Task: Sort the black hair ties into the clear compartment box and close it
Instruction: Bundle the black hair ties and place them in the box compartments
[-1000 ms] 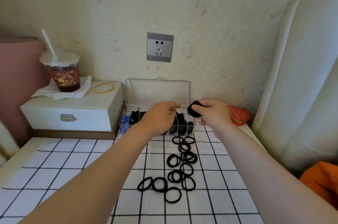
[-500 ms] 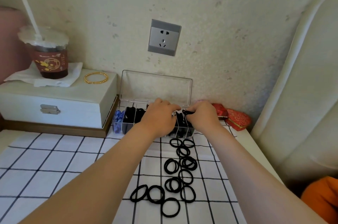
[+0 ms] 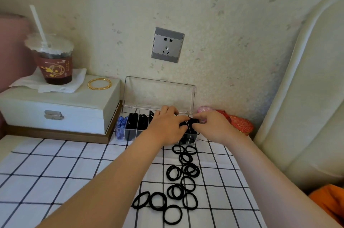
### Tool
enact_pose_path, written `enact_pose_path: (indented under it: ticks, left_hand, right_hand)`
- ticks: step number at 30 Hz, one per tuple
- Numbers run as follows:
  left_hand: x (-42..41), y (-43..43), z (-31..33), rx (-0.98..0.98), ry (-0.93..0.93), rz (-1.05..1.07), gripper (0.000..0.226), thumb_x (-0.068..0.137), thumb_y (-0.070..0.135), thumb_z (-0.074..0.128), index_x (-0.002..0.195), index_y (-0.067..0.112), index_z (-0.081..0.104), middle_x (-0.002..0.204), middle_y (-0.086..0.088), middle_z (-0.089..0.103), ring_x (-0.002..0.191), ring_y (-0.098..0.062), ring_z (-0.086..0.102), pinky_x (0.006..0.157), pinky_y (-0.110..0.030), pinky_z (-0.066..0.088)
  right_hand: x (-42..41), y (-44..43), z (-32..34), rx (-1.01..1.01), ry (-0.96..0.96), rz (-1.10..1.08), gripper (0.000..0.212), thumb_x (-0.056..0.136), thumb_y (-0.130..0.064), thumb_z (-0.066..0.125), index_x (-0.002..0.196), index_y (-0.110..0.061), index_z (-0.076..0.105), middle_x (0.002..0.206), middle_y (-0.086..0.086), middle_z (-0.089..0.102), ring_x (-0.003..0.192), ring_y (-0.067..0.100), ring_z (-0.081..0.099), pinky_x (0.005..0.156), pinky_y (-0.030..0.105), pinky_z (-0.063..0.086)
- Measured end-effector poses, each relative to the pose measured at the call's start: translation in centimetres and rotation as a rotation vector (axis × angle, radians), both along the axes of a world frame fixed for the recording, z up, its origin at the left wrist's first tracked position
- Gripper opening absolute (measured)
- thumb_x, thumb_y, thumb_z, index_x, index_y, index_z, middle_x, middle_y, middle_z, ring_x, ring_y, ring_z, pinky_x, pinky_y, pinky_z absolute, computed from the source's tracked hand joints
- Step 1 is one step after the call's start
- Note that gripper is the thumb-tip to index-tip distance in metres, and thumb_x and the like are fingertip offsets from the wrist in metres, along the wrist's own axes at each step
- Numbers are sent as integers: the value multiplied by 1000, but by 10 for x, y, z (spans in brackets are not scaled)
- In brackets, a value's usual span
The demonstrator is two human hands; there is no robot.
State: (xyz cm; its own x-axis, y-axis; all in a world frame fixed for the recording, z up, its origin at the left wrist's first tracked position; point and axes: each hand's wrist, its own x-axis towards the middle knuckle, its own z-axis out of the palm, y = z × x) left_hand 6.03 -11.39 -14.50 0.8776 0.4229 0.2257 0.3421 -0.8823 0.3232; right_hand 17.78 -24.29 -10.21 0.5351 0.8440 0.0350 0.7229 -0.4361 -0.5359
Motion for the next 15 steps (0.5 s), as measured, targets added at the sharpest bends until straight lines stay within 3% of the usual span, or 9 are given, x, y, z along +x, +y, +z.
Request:
enact_pose_path:
  ticks: [1, 3, 4, 6, 9, 13, 15]
  left_hand:
    - [0, 0, 0, -8, 0, 1, 46, 98, 49, 40, 144, 44, 42, 139, 1, 40, 134, -18, 25, 110, -37, 20]
    - [-1, 1, 1, -13, -2, 3, 45, 98, 48, 41, 143, 43, 43, 138, 2, 41, 133, -19, 25, 110, -37, 20]
    - [-1, 1, 1, -7, -5, 2, 45, 98, 48, 41, 143, 42, 43, 138, 2, 42, 133, -19, 26, 110, -38, 20]
    - [-2, 0, 2, -4, -23, 2, 45, 98, 45, 42, 143, 41, 42, 138, 2, 43, 133, -19, 28, 111, -38, 20]
    - [-2, -3, 1, -3, -51, -16, 44, 97, 44, 43, 141, 40, 43, 139, 3, 43, 132, -18, 28, 110, -36, 20]
    - [-2, -5, 0, 40, -19, -48, 43, 98, 46, 40, 140, 42, 44, 144, 6, 40, 135, -18, 25, 111, -38, 19]
    - [-2, -5, 0, 44, 1, -41, 45, 99, 48, 38, 143, 41, 41, 145, 5, 40, 136, -18, 24, 112, -39, 19]
  right_hand:
    - [-3, -4, -1, -26, -52, 3, 31, 89, -25, 58, 112, -37, 74, 93, -5, 75, 89, 16, 69, 80, 34, 56]
    - [-7, -7, -6, -90, -171, 12, 38, 91, -30, 51, 124, -38, 68, 120, -1, 67, 114, 21, 61, 92, 39, 52]
    - [-10, -7, -8, -146, -232, 12, 41, 93, -31, 48, 130, -36, 64, 138, 2, 56, 130, 23, 49, 101, 40, 46]
    - [-15, -5, -12, -262, -333, -7, 44, 95, -33, 43, 136, -30, 59, 156, 4, 34, 142, 26, 29, 108, 41, 37]
    - [-19, 2, -15, -335, -387, -34, 41, 95, -35, 37, 123, -23, 65, 161, 6, 25, 141, 28, 25, 107, 44, 37]
    - [-8, 12, -20, -342, -219, -20, 47, 94, -29, 39, 135, -22, 59, 165, 7, 16, 149, 30, 14, 116, 49, 28]
    - [-4, 14, -21, -208, -123, -15, 46, 90, -20, 44, 132, -19, 62, 159, 12, 29, 146, 30, 25, 117, 44, 30]
